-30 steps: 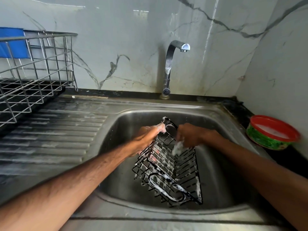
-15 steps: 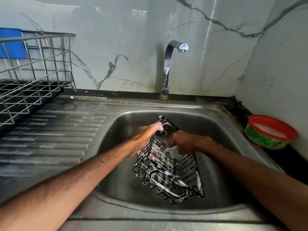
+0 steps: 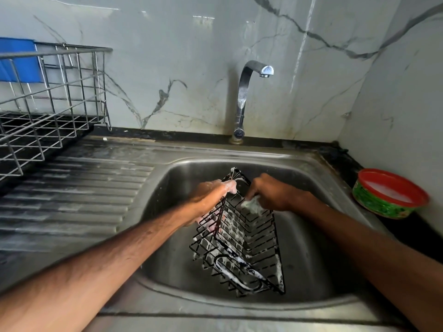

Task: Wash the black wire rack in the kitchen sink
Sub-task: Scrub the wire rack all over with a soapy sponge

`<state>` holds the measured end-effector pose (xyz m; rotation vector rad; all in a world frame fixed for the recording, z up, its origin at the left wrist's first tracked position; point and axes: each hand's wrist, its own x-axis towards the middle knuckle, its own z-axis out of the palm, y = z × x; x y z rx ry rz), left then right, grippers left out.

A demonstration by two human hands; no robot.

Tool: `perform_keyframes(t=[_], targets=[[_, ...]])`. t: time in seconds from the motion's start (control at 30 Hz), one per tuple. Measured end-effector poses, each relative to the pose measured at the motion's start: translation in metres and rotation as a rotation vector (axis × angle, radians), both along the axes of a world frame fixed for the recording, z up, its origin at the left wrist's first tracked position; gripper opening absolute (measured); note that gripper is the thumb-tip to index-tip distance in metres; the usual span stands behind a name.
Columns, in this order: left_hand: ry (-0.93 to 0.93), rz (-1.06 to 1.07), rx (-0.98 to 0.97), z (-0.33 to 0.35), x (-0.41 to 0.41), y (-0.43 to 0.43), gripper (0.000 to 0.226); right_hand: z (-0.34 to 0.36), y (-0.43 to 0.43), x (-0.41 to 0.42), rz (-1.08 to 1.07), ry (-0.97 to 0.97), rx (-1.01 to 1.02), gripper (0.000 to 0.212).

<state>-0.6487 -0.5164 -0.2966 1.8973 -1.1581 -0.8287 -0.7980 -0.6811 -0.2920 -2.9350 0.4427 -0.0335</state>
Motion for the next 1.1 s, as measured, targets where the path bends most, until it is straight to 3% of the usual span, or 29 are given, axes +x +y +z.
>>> perform_keyframes(t=[0.1, 0.13, 0.23, 0.3, 0.4, 0.53, 0.67, 0.77, 0.87, 1.03, 1.1], targets=[[0.019, 0.069, 0.038, 0.003, 0.002, 0.000, 0.098, -0.003, -0.003, -0.005, -0.081, 0.045, -0.061, 0.033], [0.061, 0.074, 0.063, 0.004, 0.002, 0.000, 0.094, -0.008, -0.005, -0.006, -0.079, 0.092, -0.074, 0.034], [0.282, 0.046, 0.155, 0.011, 0.000, 0.005, 0.050, -0.023, -0.020, -0.009, -0.070, 0.140, -0.089, 0.045], [0.336, 0.019, 0.173, 0.013, 0.000, 0.007, 0.056, -0.024, -0.025, -0.010, -0.074, 0.118, -0.118, 0.049], [0.343, 0.039, 0.146, 0.013, 0.001, 0.006, 0.076, -0.017, -0.014, -0.012, -0.027, 0.179, -0.157, 0.032], [0.307, 0.000, 0.094, 0.016, -0.001, 0.010, 0.038, -0.018, -0.011, -0.012, -0.025, 0.173, -0.243, 0.022], [0.168, 0.004, 0.102, 0.015, -0.006, 0.007, 0.077, -0.026, -0.018, -0.004, -0.114, 0.184, -0.281, 0.016], [0.114, 0.035, 0.115, 0.016, -0.006, 0.004, 0.118, -0.024, -0.011, -0.003, -0.078, 0.160, -0.256, 0.029], [0.115, 0.032, 0.108, 0.014, -0.005, 0.004, 0.122, -0.023, -0.004, -0.003, -0.060, 0.139, -0.276, 0.015], [0.081, 0.007, 0.108, 0.008, -0.001, -0.001, 0.109, -0.027, 0.001, -0.002, 0.003, 0.227, -0.213, 0.018], [0.092, 0.006, 0.111, 0.008, 0.001, -0.001, 0.119, -0.025, 0.006, -0.001, -0.001, 0.251, -0.218, 0.014]])
